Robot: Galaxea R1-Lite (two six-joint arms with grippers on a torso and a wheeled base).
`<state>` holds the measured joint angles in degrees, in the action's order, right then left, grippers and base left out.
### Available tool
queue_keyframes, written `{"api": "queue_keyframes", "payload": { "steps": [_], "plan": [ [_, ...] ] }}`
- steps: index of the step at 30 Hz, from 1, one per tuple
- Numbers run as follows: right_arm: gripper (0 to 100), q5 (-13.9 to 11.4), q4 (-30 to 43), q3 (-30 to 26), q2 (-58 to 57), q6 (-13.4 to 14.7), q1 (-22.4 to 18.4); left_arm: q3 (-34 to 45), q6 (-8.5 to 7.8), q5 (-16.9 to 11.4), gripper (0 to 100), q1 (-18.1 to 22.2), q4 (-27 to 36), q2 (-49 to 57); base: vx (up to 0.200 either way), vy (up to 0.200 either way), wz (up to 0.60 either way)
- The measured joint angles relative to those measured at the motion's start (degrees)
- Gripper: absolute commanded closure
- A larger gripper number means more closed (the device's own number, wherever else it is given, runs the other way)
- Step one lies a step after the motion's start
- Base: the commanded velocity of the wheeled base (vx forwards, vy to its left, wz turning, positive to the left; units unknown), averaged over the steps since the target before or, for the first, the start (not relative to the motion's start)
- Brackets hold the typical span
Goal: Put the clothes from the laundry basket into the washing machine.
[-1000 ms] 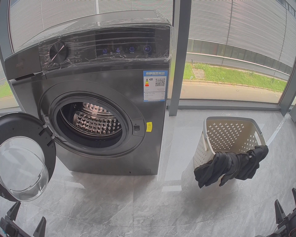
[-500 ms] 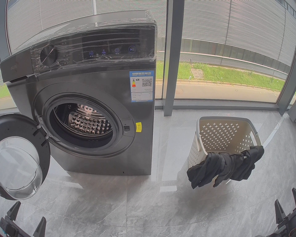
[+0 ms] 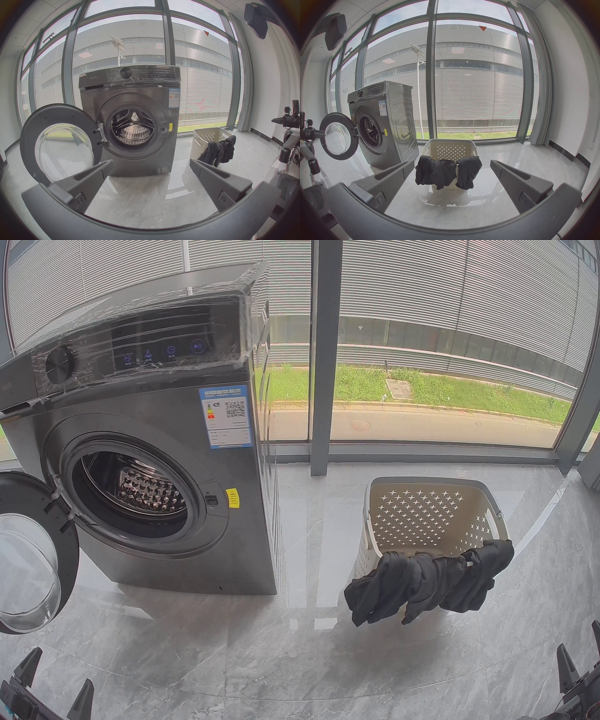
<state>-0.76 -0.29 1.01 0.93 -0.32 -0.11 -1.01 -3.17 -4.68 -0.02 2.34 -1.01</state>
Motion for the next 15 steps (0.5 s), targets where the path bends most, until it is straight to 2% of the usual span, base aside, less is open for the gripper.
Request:
{"api": "queue_keyframes", "payload": {
  "steps": [15],
  "plan": [
    [0, 0.0, 0.0, 0.0, 0.0, 0.0, 0.0, 0.0, 0.02, 0.0, 0, 0.0, 0.0, 0.0, 0.0, -0.2, 0.0]
  ]
}}
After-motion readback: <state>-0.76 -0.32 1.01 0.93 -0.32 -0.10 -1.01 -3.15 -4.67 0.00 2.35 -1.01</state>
